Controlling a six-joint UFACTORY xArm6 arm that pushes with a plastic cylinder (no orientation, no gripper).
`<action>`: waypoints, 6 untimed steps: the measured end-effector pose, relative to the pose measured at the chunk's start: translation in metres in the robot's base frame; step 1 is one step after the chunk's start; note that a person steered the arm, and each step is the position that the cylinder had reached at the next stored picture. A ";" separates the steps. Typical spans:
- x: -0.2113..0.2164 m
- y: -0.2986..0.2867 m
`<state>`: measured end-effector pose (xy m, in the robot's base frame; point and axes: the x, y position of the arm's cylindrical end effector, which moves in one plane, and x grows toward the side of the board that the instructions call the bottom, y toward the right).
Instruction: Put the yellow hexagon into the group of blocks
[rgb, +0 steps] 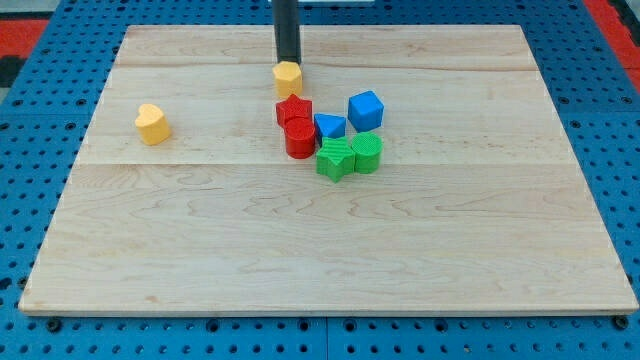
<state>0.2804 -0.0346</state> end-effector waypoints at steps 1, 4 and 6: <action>-0.016 -0.054; 0.036 0.055; 0.021 0.042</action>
